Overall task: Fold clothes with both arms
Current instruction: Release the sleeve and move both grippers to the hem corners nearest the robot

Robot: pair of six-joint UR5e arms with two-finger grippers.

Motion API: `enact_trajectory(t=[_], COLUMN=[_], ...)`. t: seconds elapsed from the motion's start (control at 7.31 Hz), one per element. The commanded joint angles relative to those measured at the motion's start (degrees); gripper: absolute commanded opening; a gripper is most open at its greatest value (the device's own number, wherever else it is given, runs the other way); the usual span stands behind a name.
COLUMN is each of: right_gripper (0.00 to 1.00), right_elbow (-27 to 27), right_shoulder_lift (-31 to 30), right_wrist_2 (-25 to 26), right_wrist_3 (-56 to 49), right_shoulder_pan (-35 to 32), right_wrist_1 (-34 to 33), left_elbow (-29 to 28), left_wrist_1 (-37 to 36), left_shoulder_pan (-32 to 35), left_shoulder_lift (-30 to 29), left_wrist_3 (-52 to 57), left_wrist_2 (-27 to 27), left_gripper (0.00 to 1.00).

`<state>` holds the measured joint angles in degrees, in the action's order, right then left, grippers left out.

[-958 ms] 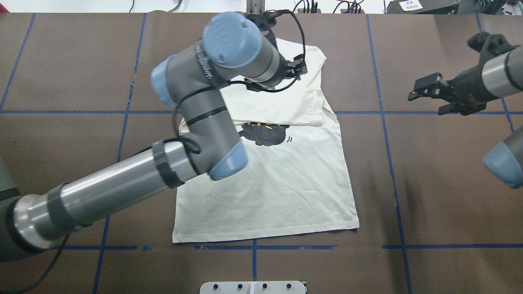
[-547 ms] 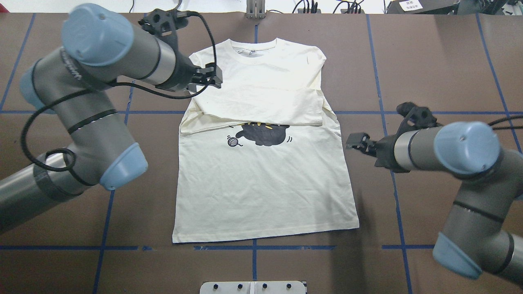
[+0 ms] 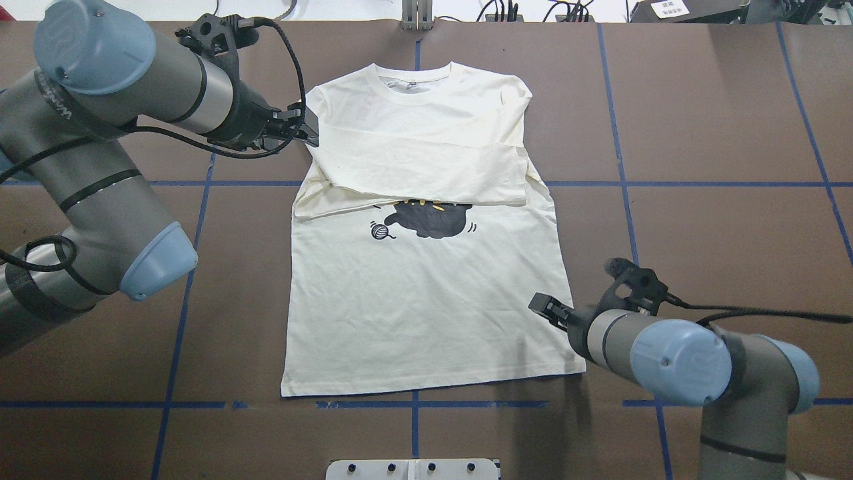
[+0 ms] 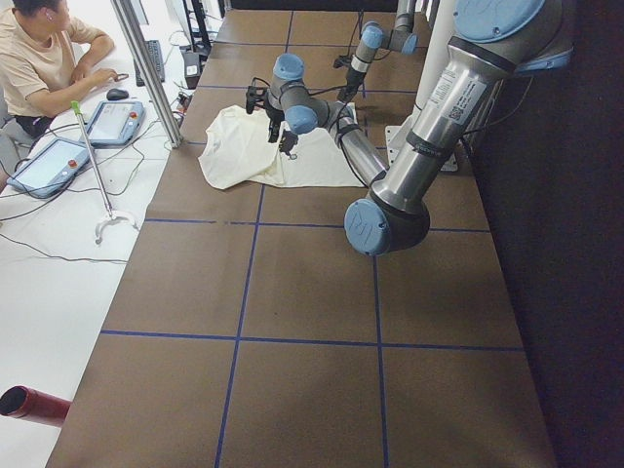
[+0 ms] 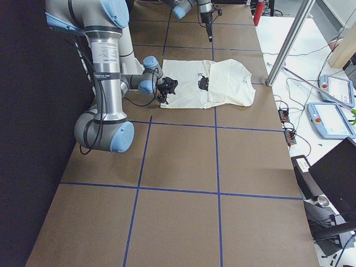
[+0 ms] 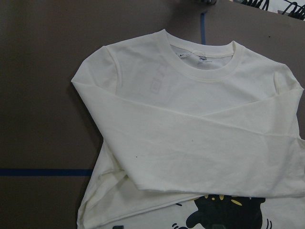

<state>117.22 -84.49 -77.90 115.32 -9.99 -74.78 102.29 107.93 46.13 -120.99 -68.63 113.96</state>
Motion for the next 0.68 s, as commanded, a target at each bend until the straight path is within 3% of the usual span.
enact_trajectory(t=[0.0,0.41,0.55], right_gripper=[0.8,0.72,0.63], right_elbow=[0.2,2.3,2.4], right_shoulder_lift=[-1.19,-1.72,-1.73], right_wrist_2=[1.44,-1.18,-1.2], right_wrist_3=[2.45,2.45,2.45], right_shoulder_pan=[2.69,2.61,2.87], right_wrist_1=[-3.78,-6.96,-7.05], left_elbow=[-1.56,-2.27,-3.49], left_wrist_1=[1.32,1.93,4.03], left_shoulder_pan=[0.1,-0.08,-0.08], left_shoulder_lift=[0.05,-0.12,-0.12], left_wrist_3=[-0.18,-2.8,-2.99], left_wrist_2=[0.04,0.04,-0.05], left_gripper=[0.7,0.72,0.72])
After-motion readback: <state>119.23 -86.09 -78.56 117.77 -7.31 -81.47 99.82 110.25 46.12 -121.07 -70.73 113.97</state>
